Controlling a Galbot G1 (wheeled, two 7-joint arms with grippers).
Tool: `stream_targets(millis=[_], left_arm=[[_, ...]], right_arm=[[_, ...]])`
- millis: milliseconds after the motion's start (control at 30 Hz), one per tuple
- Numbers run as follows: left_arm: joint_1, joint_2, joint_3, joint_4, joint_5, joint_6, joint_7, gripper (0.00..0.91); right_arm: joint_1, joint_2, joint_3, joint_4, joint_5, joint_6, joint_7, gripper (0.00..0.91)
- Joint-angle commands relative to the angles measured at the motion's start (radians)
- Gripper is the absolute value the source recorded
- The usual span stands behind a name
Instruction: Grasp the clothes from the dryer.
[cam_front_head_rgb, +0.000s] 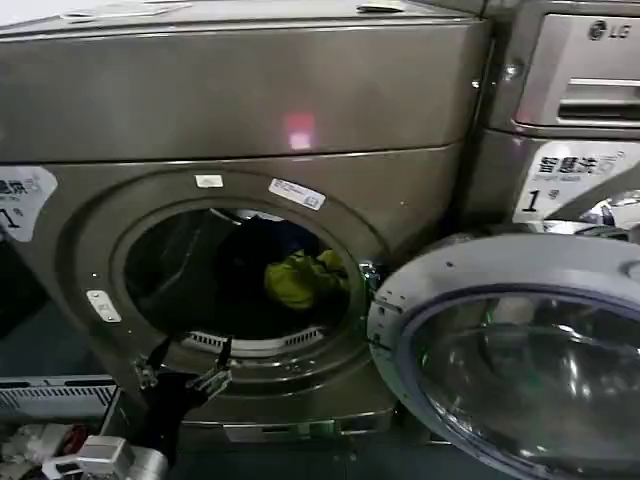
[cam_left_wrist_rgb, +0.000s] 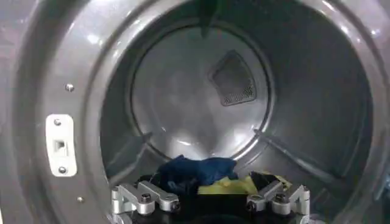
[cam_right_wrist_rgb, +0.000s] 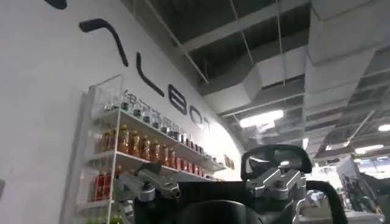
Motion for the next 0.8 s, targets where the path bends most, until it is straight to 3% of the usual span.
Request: stream_targets(millis=[33,800], left_arm=[[0.004,-0.001,0.002,-0.003,0.003,-0.001,0.004,0.907],[-0.013,0.016,0.007,0.02,0.002,-0.041,0.024,0.907]], right_arm=[[0.0,0.001,0.0,0.0,0.0,0.0,-0.001,0.907],[-0.004,0.004,0.006,0.007,-0.005,-0.016,-0.003,0.907]])
